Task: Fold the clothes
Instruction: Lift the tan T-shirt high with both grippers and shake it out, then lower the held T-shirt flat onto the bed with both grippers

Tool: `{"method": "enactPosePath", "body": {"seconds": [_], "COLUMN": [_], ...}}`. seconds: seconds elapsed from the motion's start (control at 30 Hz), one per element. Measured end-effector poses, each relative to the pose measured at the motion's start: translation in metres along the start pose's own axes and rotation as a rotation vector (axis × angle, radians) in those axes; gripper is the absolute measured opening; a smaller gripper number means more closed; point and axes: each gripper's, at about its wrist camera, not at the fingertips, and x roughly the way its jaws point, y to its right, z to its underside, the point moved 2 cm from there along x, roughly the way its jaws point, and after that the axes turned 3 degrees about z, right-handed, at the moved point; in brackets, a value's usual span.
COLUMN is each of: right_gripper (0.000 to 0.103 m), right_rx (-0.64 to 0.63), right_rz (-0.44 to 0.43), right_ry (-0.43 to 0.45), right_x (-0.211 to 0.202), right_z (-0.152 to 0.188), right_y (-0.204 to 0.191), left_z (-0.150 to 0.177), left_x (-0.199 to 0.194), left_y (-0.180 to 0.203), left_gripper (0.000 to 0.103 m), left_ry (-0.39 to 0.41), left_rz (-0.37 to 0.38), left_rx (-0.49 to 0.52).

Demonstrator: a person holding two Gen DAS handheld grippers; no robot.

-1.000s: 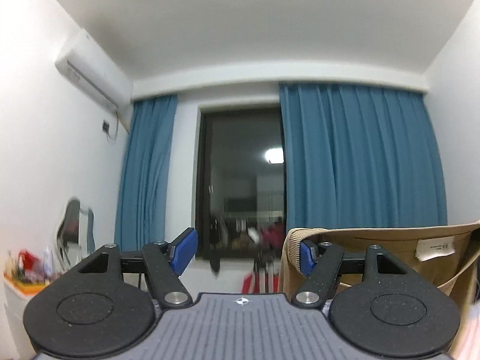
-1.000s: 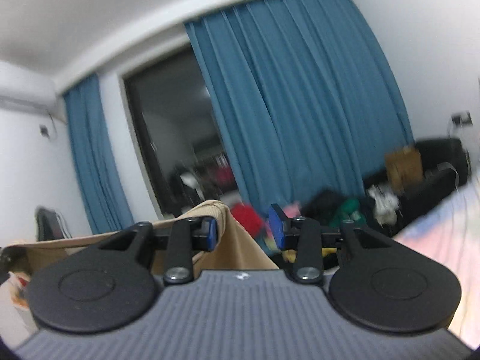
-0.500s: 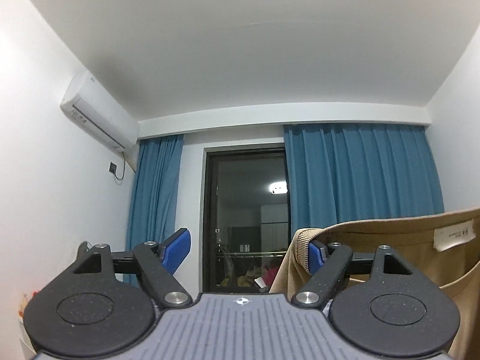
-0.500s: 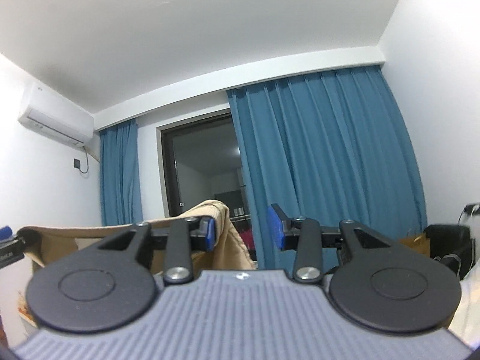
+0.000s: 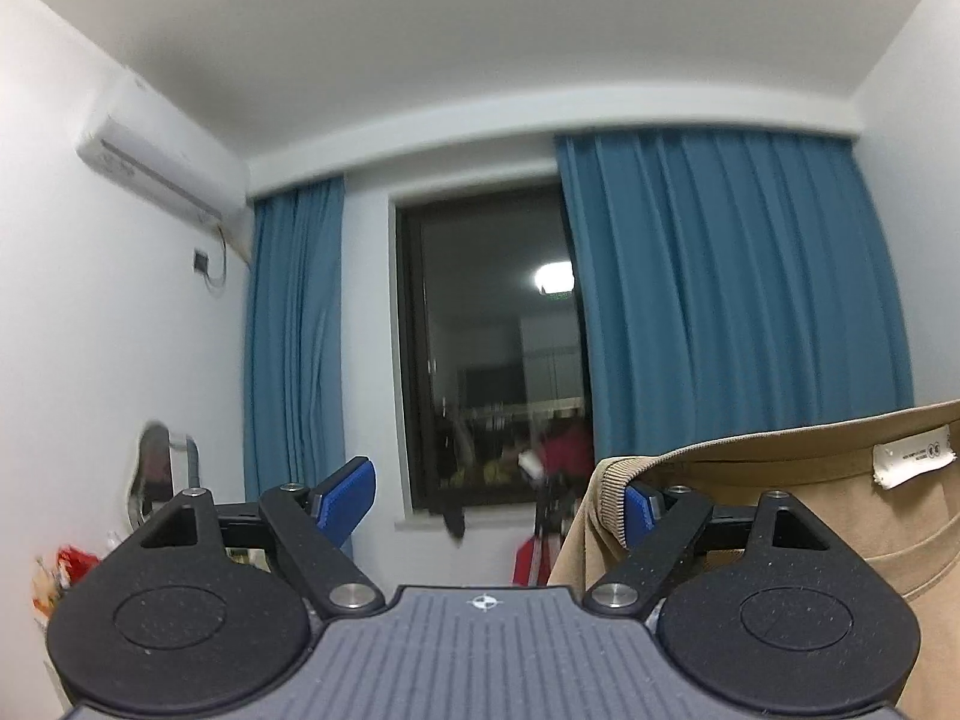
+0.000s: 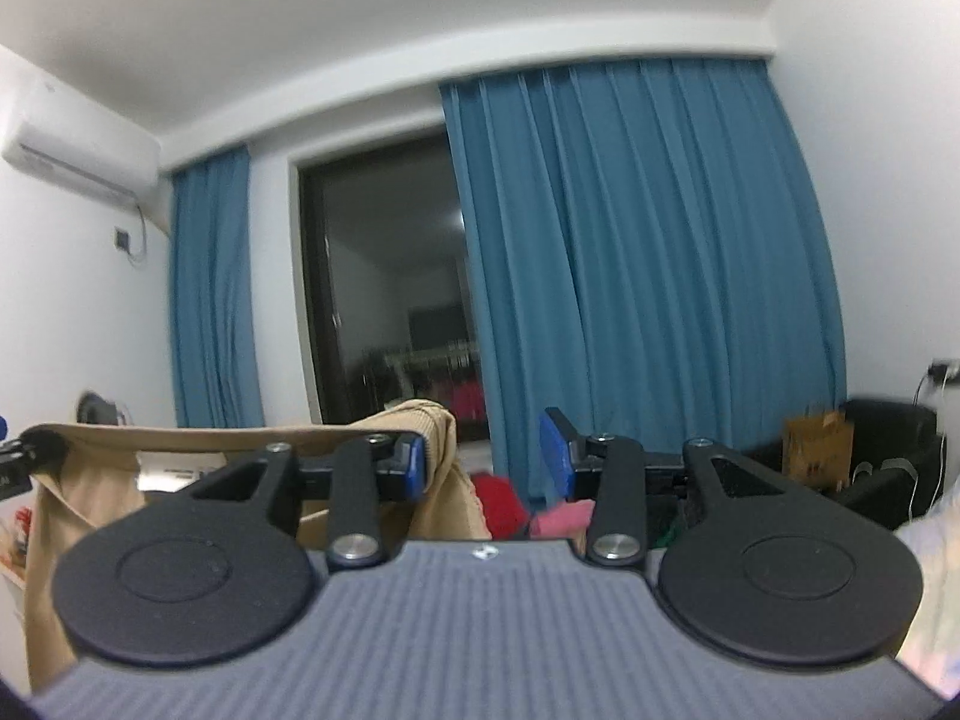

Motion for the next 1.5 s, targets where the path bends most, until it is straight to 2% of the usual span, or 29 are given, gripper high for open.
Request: {"method": "enactPosePath", "body": {"seconds": [0.1,0.17,0.4,0.57,0.63,0.73,0.83,0.87,0.93,1.03,1.1,1.13,1.27,1.43,1.5], "right_gripper": [0.043,0.043,0.043,0.043,0.043,0.043,0.043,0.043,0.045,0.058,0.061,0.064,0.064,0.064,0.064], "right_rx": [-0.003,-0.004,0.002,-0.084,-0.097,-0.183,-0.355,-0.409,-0.49,-0.443,-0.379,-0.347,-0.247,-0.112,-0.063], "right_rz": [0.016,0.026,0.059,0.1,0.114,0.102,0.003,-0.039,-0.087,-0.156,-0.175,-0.179,-0.173,-0.108,-0.086], "right_ry": [-0.06,-0.112,-0.34,-0.536,-0.65,-0.859,-1.065,-1.102,-1.117,-1.068,-1.007,-0.981,-0.887,-0.738,-0.688], "right_x": [0.071,0.121,0.295,0.381,0.406,0.437,0.456,0.458,0.458,0.451,0.441,0.433,0.399,0.332,0.299], "right_z": [0.044,0.081,0.231,0.342,0.379,0.421,0.454,0.459,0.461,0.448,0.434,0.427,0.401,0.367,0.355], "right_y": [0.003,0.008,0.039,0.053,0.057,0.055,0.04,0.033,0.02,0.008,0.005,0.005,0.002,0.009,0.012], "left_z": [0.048,0.092,0.273,0.403,0.438,0.471,0.493,0.498,0.494,0.489,0.479,0.472,0.437,0.375,0.355], "left_x": [0.069,0.121,0.285,0.359,0.377,0.393,0.407,0.41,0.409,0.407,0.403,0.396,0.366,0.299,0.266], "left_y": [0.004,0.011,0.044,0.073,0.079,0.09,0.099,0.1,0.095,0.088,0.086,0.085,0.082,0.072,0.065], "left_gripper": [0.084,0.084,0.084,0.082,0.082,0.082,0.082,0.082,0.084,0.089,0.092,0.093,0.096,0.097,0.097], "left_ry": [-0.064,-0.124,-0.38,-0.601,-0.673,-0.769,-0.915,-0.953,-0.971,-0.999,-0.992,-0.974,-0.877,-0.741,-0.692], "left_rz": [0.004,0.01,0.059,0.091,0.115,0.152,0.195,0.208,0.226,0.254,0.274,0.286,0.313,0.313,0.295], "left_rx": [0.0,-0.004,-0.039,-0.009,0.0,0.06,0.134,0.149,0.125,0.088,0.051,0.034,-0.006,-0.104,-0.113]}}
